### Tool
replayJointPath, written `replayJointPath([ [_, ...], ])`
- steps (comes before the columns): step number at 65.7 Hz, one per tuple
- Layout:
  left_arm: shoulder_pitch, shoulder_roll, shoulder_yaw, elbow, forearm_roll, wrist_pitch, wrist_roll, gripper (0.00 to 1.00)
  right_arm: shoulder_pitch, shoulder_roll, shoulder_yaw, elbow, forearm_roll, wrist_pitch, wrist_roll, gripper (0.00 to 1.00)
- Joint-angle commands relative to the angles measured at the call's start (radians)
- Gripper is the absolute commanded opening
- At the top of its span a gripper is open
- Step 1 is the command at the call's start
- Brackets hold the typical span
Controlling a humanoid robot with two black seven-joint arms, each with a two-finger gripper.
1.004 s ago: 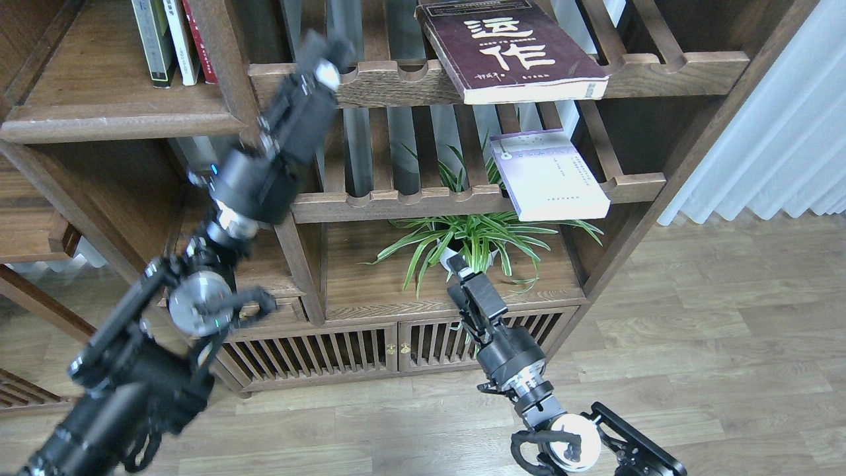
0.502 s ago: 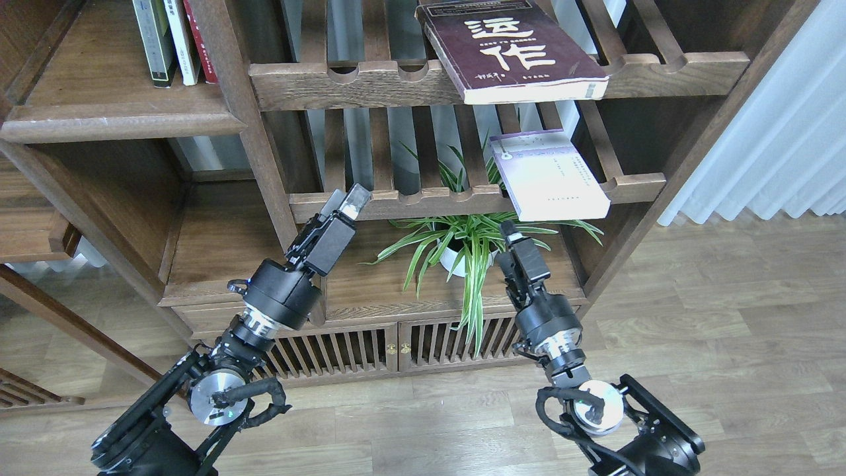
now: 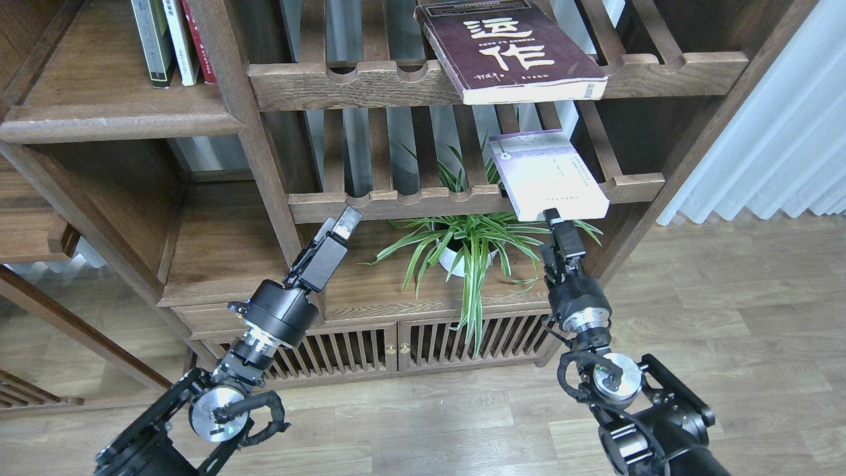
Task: Organize books on shelf
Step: 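Reach the right gripper to the white book's bottom edge and grasp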
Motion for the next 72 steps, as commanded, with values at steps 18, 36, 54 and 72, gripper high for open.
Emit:
replayJointPath([
  [18,0.000,0.000,0.049,0.003,-0.001,0.000,0.002,1.00,0.053,0.000,0.001,-0.001,0.026,-0.049,0.000,0.98],
  [36,-0.010,0.023,0.101,0.007,-0.004,0.000,0.002,1.00,0.123,0.000,0.004,-0.021,0.036,-0.189,0.000,0.98],
  [54,-0.013,0.025,0.105,0.007,-0.004,0.000,0.030,1.00,0.172,0.000,0.004,-0.085,0.054,-0.215,0.000,0.95],
  [72,-0.019,0.014,0.105,0.007,-0.004,0.000,0.033,1.00,0.189,0.000,0.004,-0.088,0.059,-0.238,0.000,0.82],
])
